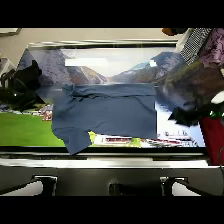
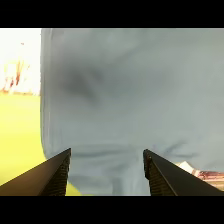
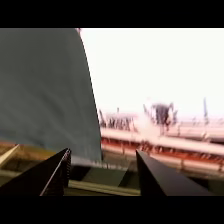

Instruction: Fold the clothes and pants, and hang the long-sleeved shirts on hangers.

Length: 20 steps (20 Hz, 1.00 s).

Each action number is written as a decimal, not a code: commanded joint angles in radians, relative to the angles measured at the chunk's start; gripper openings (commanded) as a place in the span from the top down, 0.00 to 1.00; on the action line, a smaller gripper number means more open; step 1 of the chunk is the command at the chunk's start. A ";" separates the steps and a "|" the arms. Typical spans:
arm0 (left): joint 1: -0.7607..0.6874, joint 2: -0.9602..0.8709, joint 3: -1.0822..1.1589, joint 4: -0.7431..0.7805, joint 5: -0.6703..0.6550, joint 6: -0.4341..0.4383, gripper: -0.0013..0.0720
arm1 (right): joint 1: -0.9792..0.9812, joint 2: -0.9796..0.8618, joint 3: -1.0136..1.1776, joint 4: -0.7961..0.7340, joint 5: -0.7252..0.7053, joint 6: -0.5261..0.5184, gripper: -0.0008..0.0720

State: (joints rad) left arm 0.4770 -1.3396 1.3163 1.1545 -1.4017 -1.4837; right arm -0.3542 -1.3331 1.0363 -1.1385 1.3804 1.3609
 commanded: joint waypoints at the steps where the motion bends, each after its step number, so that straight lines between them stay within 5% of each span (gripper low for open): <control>1: 0.026 0.072 -0.117 -0.003 0.029 -0.001 0.26 | -0.016 0.040 -0.213 0.075 -0.040 -0.039 0.33; 20: 0.027 0.072 -0.119 -0.002 0.023 -0.070 0.25 | 0.018 -0.045 -0.380 0.265 -0.199 -0.140 0.33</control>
State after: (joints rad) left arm 0.5030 -1.2682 1.1976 1.1519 -1.3773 -1.5433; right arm -0.3584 -1.3418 0.6605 -0.8764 1.2030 1.2324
